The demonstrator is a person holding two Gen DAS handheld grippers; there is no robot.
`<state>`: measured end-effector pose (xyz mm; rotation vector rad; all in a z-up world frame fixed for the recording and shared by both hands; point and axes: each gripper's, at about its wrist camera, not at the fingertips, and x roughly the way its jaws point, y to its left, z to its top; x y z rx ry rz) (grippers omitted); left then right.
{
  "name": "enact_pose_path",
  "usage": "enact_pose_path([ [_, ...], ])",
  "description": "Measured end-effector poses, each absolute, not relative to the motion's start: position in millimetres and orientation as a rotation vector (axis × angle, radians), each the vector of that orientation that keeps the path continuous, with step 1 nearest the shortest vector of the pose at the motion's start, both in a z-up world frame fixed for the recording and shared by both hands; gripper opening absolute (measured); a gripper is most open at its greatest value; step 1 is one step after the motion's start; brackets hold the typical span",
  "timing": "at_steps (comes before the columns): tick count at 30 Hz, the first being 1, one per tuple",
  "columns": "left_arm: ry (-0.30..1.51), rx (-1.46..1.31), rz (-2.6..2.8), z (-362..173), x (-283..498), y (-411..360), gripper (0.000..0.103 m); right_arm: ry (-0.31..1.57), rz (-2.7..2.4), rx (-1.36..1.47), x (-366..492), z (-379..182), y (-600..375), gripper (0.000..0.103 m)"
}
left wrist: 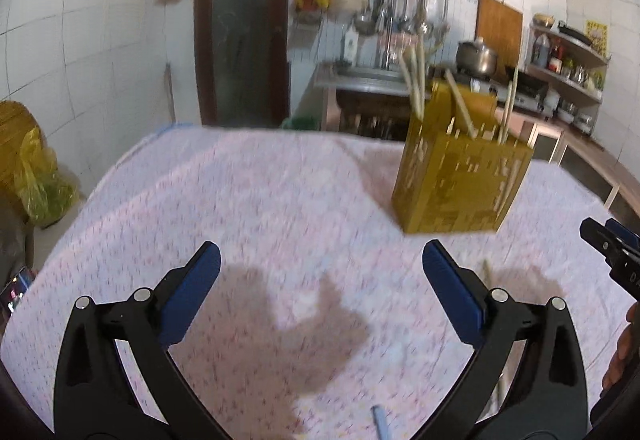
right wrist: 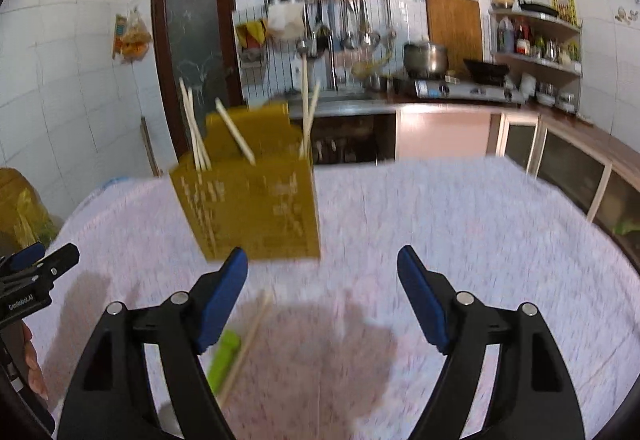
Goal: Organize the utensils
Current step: 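Close the left tool on the blue-handled spoon while the right tool grasps a chopstick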
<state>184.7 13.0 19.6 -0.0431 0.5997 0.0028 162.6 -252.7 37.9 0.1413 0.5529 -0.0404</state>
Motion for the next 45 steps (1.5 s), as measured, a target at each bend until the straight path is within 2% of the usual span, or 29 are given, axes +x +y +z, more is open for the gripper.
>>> enact_pose_path([
  [11,0.726,-0.012,0.015,-23.5,196.5,6.3,0.098,0.781,-0.038,0.107,212.6,-15.5,-219.0,0.075],
  [15,0.744,-0.017,0.018,-27.8,195.8,6.4,0.098,0.85,-0.025,0.08,228.3,-26.1,-202.5,0.057],
  [16,0.752,-0.018,0.019,-27.8,196.1,6.0,0.098,0.867,-0.03,0.079,232.5,-29.0,-200.0,0.048],
  [20,0.764,-0.007,0.03,-28.4,196.0,6.7,0.098,0.891,-0.025,0.117,239.5,-32.1,-197.9,0.027],
  [21,0.767,-0.004,0.032,-28.3,194.6,6.1,0.098,0.893,-0.014,0.124,239.8,-29.8,-198.3,0.016],
  [22,0.77,-0.004,0.033,-28.0,193.3,5.7,0.098,0.895,-0.006,0.13,238.4,-29.0,-199.1,0.011],
  [37,0.868,-0.022,-0.005,-44.0,147.2,-19.1,0.097,0.913,0.035,0.128,173.3,-27.7,-230.0,0.008],
  [39,0.884,-0.02,-0.011,-48.1,141.1,-23.9,0.092,0.913,0.033,0.119,167.9,-27.5,-232.1,0.008],
  [41,0.916,-0.012,-0.027,-53.7,138.7,-29.0,0.082,0.913,0.033,0.124,164.3,-27.0,-233.8,0.008],
  [45,0.941,0.025,-0.036,-59.4,132.6,-38.8,0.07,0.911,0.035,0.139,161.1,-27.8,-236.8,0.008],
])
